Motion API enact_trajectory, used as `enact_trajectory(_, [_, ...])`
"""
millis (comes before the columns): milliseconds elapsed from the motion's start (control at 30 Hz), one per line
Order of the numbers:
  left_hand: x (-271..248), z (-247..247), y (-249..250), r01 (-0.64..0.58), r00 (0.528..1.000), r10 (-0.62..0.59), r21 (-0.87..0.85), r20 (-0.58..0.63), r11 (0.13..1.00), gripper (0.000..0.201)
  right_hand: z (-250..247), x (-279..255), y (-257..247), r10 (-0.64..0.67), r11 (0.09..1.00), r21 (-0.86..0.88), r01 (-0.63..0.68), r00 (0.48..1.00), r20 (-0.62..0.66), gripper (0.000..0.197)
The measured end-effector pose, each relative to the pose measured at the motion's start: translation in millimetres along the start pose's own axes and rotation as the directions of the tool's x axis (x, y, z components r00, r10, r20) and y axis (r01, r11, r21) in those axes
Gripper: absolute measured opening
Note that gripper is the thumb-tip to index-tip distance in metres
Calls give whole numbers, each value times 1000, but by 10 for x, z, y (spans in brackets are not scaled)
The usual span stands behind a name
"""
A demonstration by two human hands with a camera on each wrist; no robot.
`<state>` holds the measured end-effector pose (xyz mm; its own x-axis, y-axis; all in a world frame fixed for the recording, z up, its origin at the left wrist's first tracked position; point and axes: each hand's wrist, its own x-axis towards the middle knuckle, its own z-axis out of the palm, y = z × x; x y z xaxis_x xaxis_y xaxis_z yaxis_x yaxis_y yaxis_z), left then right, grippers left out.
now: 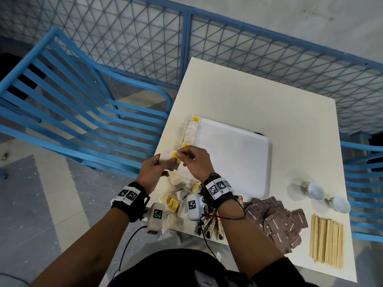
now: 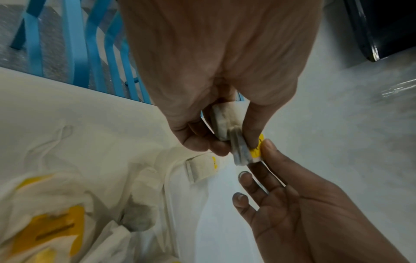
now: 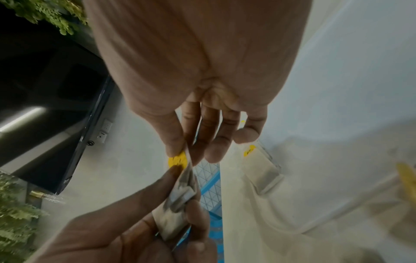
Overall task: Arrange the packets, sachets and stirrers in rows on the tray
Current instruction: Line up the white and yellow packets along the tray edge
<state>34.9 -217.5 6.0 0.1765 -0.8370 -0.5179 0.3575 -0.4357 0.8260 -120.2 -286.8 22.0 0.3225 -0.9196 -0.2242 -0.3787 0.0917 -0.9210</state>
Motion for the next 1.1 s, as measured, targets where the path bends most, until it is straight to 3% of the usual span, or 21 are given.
enact_trajectory(200, [42, -20, -41, -7, 1000, 8, 29, -15, 1000, 28, 9, -9, 50, 26, 998, -58, -23, 998, 49, 13])
enact_trajectory(333, [92, -43, -82, 65, 997, -63, 46, -51, 997, 21, -41, 67, 125, 70, 997, -18, -71, 996, -46, 3])
enact_trajectory(400, [113, -76, -103, 100, 991, -94, 61, -99, 993, 13, -77, 130, 235, 122, 991, -40, -128, 985, -123, 6])
enact_trajectory(467, [136, -130, -137, 127, 985, -111, 115, -133, 985, 18, -105, 173, 359, 147, 982, -92, -165, 974, -174, 11])
enact_trajectory(733, [204, -285, -150, 128, 988, -97, 288, -118, 949, 24, 41, 227, 499, 182, 938, -289, -190, 982, -57, 17])
enact_trajectory(933, [257, -282, -91, 144, 986, -111, 298, -125, 944, 18, 140, 305, 522, 207, 903, -355, -244, 968, -139, 15])
enact_trajectory(1100, [258, -259, -49, 152, 985, -121, 281, -123, 948, 17, 138, 290, 496, 217, 914, -309, -262, 961, -173, 10])
